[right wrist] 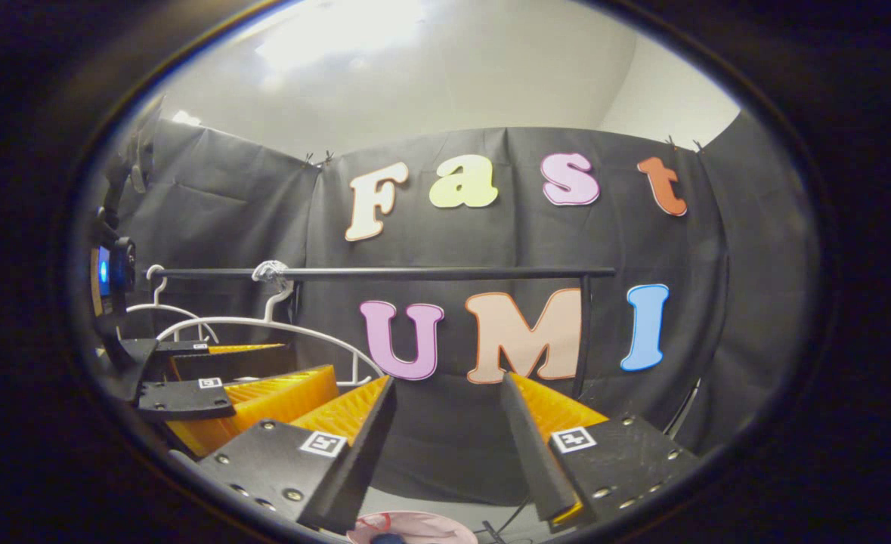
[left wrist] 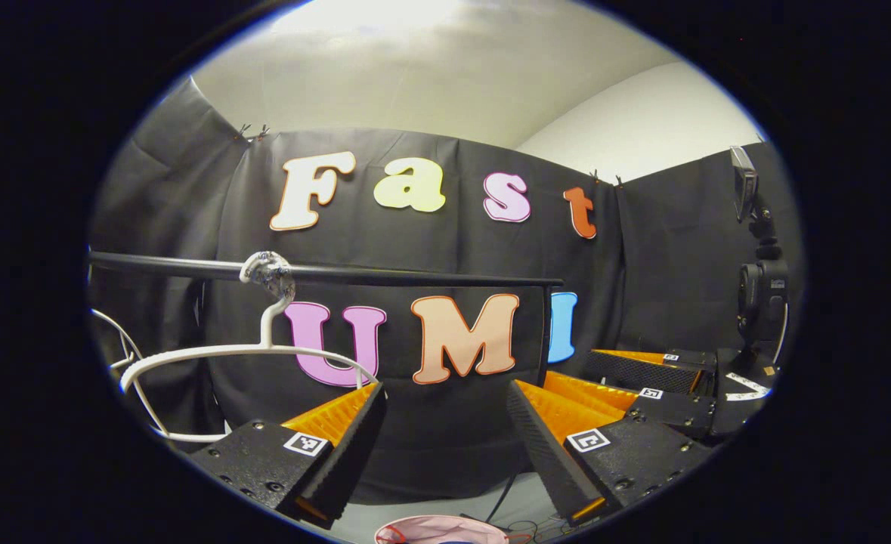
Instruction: Grasp the clothes on the hanger with both hands and then place them into the laundry hamper below.
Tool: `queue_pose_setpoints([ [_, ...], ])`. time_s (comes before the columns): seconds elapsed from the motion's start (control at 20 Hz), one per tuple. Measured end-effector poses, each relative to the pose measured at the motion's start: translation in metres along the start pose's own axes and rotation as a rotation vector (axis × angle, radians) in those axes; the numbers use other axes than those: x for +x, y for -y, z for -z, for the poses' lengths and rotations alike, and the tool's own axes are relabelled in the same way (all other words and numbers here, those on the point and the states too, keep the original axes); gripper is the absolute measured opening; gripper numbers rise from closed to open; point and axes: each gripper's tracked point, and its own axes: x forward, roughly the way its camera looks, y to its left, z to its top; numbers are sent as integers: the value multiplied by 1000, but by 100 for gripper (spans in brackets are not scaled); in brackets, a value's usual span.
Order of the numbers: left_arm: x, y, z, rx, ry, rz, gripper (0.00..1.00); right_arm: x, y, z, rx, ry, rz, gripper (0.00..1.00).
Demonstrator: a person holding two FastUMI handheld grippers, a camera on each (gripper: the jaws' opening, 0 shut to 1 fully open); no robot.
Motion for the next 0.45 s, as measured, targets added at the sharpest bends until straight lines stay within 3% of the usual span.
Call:
queue_pose_setpoints([
  [0.1,-2,6,-3,9,7,-1,99,-4,9,-3,4,6,8,98],
  [0.45,24,46,4,20,11,30,98,-11,63,-8,-15,23,59,97],
])
